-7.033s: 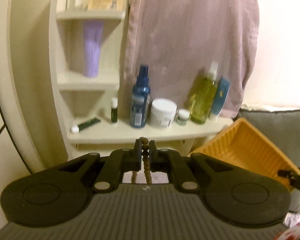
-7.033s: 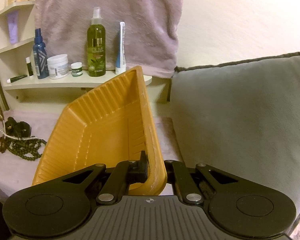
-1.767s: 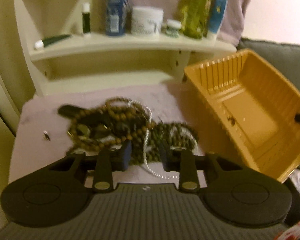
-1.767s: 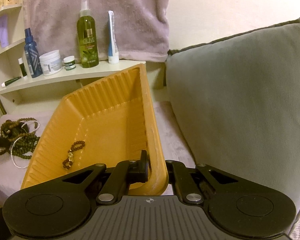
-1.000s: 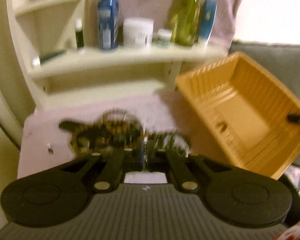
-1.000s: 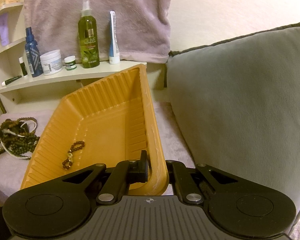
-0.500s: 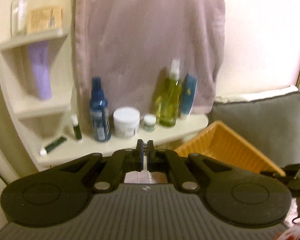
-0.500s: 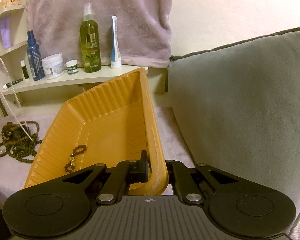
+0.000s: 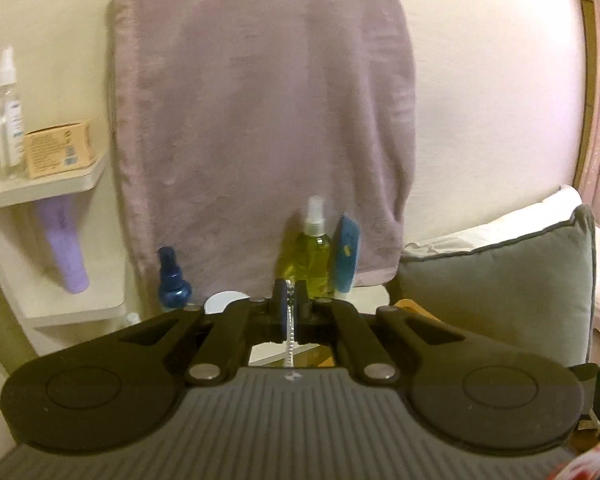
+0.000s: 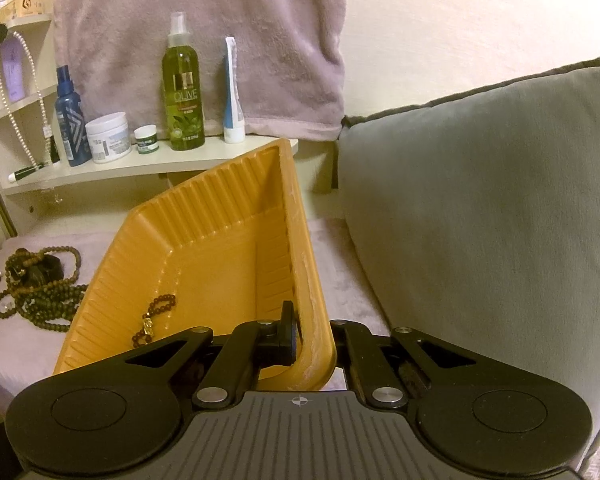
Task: Organize jewelry
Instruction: 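Lift the pearl necklace and release it into the orange tray, then grasp the brown bead strand in the pile with the left tool, then lift the brown bead strand upward with the left tool, then lower the brown bead strand into the orange tray and open the left tool, then grasp the dark bead strand in the pile with the left tool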
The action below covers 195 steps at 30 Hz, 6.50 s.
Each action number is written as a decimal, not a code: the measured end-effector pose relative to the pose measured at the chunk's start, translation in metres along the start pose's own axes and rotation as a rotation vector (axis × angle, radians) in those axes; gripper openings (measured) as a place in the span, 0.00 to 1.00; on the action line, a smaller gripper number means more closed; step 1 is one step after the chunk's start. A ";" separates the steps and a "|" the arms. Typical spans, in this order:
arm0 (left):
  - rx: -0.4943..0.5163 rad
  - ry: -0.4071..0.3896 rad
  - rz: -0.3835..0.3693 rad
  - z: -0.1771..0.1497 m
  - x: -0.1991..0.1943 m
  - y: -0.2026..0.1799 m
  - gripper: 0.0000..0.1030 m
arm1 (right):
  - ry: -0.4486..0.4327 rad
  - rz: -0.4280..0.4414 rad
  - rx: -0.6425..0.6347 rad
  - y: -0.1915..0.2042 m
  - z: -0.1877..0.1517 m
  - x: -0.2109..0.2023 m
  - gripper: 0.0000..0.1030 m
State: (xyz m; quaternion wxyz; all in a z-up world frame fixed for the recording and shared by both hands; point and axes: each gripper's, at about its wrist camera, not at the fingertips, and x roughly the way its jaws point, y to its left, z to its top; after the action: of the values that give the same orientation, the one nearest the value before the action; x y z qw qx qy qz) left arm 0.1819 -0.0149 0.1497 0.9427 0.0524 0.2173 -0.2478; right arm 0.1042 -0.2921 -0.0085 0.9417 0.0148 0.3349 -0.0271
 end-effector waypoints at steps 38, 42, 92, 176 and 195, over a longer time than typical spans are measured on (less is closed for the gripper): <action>-0.068 0.298 -0.010 -0.099 0.078 -0.023 0.18 | 0.011 0.008 0.003 -0.001 0.001 -0.001 0.05; -0.092 0.324 0.062 -0.115 0.072 -0.002 0.18 | 0.016 0.007 0.000 -0.002 0.002 0.000 0.05; 0.247 0.322 0.154 -0.190 0.090 0.023 0.23 | 0.048 -0.012 -0.017 -0.005 0.001 0.010 0.05; -0.029 0.181 0.062 -0.100 0.045 -0.001 0.24 | 0.016 0.006 -0.007 -0.004 0.004 0.004 0.05; -0.225 0.281 0.296 -0.202 0.014 0.066 0.39 | 0.036 0.000 -0.020 -0.005 0.001 0.007 0.05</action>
State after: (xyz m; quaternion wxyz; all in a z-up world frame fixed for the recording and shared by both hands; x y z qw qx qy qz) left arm 0.1478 0.0784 -0.0384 0.9292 0.0123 0.3624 -0.0715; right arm 0.1096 -0.2975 -0.0121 0.9356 0.0061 0.3522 -0.0235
